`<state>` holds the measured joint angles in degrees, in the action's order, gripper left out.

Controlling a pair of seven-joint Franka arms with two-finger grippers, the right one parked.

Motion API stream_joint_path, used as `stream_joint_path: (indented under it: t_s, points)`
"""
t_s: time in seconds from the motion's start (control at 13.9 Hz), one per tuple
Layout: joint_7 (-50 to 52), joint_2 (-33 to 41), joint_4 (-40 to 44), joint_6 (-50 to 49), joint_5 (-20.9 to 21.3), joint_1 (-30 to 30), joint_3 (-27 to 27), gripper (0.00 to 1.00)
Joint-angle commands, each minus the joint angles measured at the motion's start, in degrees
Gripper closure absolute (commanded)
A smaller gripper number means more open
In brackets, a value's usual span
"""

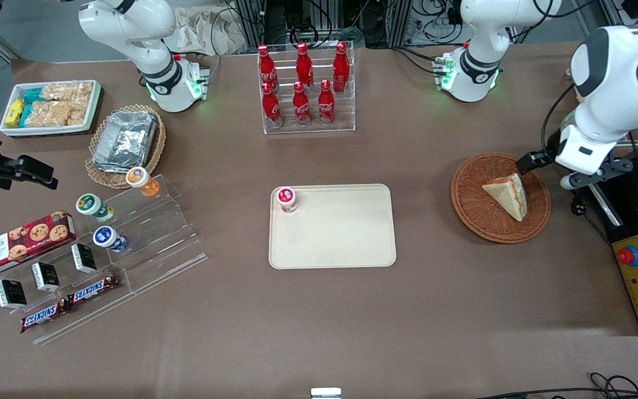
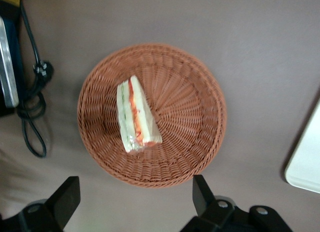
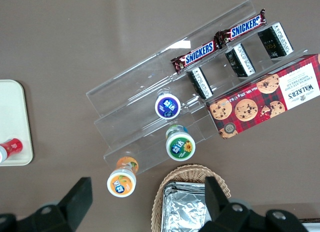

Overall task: Place sandwich from basket to tray
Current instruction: 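Lower the open left gripper onto the sandwich and close on it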

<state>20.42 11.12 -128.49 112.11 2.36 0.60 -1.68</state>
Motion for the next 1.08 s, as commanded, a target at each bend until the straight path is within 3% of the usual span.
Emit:
stream_joint_path:
  t_s: [0.0,0.5,1.01]
  points:
    - [5.74,2.33,-5.27,3.98,1.24,-0.51,-0.17,0.0]
    - [15.26,-4.08,-13.1,16.46,1.07,-1.73,0.0,0.0]
    - [22.89,-17.44,-12.93,24.73,1.07,-2.97,0.18,0.0]
